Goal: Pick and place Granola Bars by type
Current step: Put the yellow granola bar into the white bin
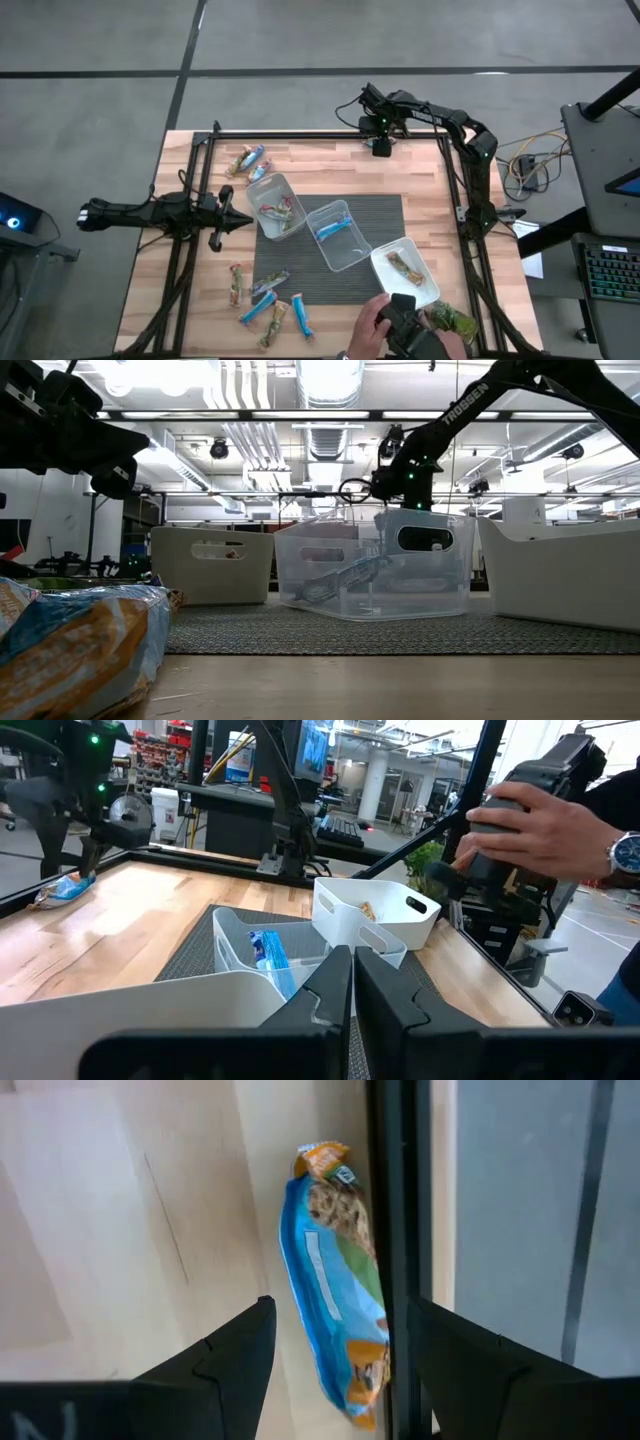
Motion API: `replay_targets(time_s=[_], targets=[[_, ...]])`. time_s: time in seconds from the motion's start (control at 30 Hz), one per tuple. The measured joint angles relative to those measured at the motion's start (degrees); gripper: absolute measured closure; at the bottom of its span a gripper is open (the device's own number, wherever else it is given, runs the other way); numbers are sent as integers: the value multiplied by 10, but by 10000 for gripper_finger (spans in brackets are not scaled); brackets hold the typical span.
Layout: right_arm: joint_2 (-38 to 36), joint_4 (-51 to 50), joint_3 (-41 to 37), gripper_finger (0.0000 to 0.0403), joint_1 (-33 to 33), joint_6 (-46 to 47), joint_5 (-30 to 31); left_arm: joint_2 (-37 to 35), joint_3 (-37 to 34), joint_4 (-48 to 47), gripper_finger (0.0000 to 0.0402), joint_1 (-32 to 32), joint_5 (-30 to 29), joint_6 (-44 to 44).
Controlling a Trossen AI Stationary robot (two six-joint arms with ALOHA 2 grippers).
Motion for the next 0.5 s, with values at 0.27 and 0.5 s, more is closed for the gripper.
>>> replay_targets(time_s=[0.27,0.5], targets=[[-15,4,0,188,13,120,0,0,0,0,401,0,0,0],[-13,31,0,188,14,243,5,0,0,0,401,0,0,0]])
